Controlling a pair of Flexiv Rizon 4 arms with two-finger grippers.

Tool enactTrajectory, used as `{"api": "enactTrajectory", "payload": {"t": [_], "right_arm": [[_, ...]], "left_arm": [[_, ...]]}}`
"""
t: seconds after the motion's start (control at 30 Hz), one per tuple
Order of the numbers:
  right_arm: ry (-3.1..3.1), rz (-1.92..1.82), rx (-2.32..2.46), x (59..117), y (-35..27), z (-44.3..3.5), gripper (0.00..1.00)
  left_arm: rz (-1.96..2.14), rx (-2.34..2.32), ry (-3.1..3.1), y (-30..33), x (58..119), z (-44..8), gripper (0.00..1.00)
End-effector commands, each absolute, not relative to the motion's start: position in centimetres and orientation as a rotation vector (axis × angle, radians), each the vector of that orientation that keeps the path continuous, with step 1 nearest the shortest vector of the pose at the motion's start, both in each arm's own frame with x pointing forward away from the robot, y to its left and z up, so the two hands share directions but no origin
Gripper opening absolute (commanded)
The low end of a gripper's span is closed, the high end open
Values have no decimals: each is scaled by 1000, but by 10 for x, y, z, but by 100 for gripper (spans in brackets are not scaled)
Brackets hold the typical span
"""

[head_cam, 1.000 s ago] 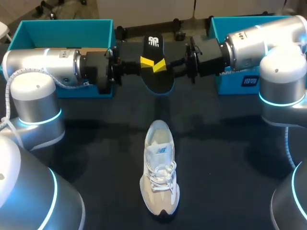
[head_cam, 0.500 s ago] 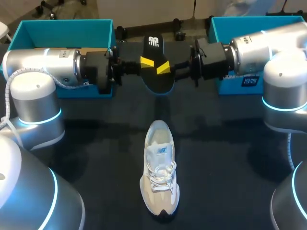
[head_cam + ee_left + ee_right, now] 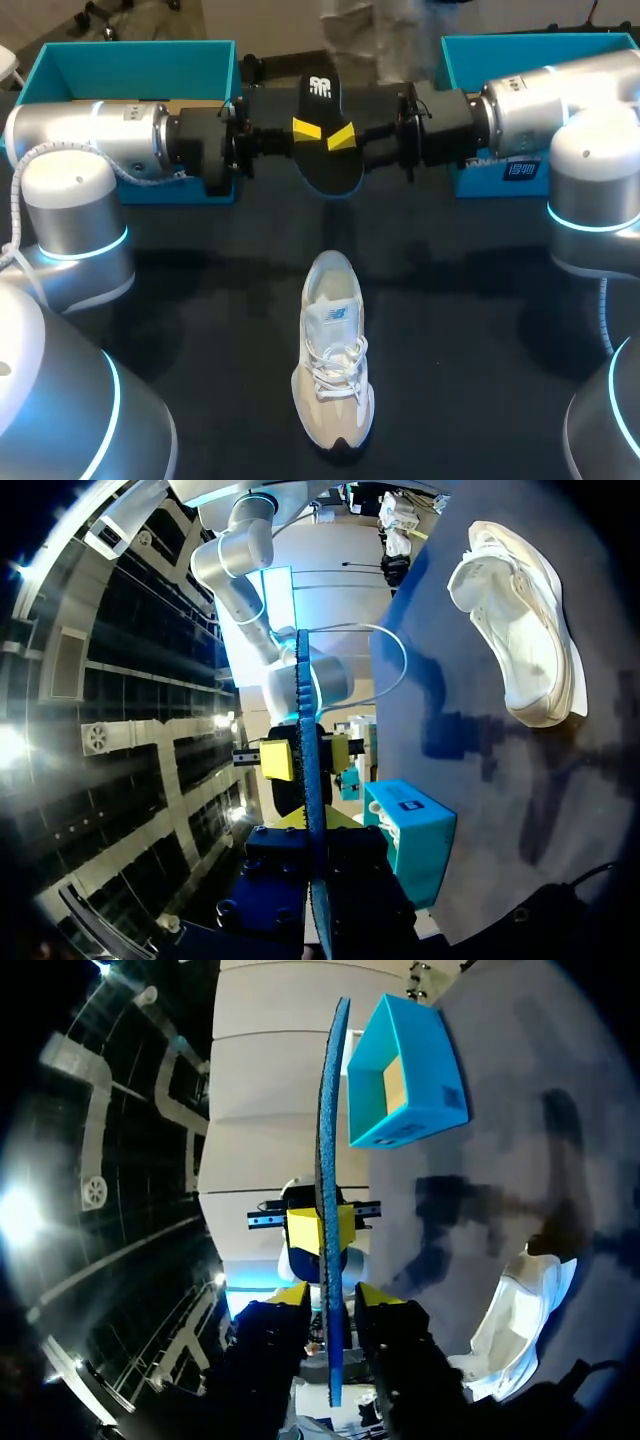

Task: Take the shoe out of the shoebox, open the shoe tongue, remove and reinsert the insole, then place the shoe into the shoebox

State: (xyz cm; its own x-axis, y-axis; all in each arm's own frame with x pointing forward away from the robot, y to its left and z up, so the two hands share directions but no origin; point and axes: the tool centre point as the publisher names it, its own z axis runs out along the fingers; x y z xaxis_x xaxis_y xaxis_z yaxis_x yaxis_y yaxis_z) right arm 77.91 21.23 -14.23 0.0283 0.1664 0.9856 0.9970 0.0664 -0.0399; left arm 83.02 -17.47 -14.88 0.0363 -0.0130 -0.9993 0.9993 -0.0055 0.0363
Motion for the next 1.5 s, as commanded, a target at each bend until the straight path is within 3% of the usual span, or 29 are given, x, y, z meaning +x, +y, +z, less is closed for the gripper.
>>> {"api": "enactTrajectory", "payload": {"t": [0.03, 0.33, 0.37, 0.43, 1.0, 1.5], "right_arm": [[-1339, -1040, -1296, 778, 213, -141, 0], [-1350, -1049, -1275, 779, 214, -142, 0], [-1352, -1060, -1270, 779, 213, -143, 0], [-1356, -1079, -1263, 778, 210, -144, 0], [-1569, -1264, -1198, 779, 178, -164, 0], [-1635, -1240, -1227, 781, 185, -161, 0]], "left_arm": [[-1190, 1220, 1169, -176, 830, -150, 0], [-1190, 1220, 1169, -176, 830, -150, 0], [-1189, 1223, 1179, -175, 829, -149, 4], [-1177, 1213, 1218, -172, 828, -147, 100], [-1133, 1318, 1831, -103, 798, -165, 100], [-1062, 1251, 1961, -108, 791, -176, 100]]}}
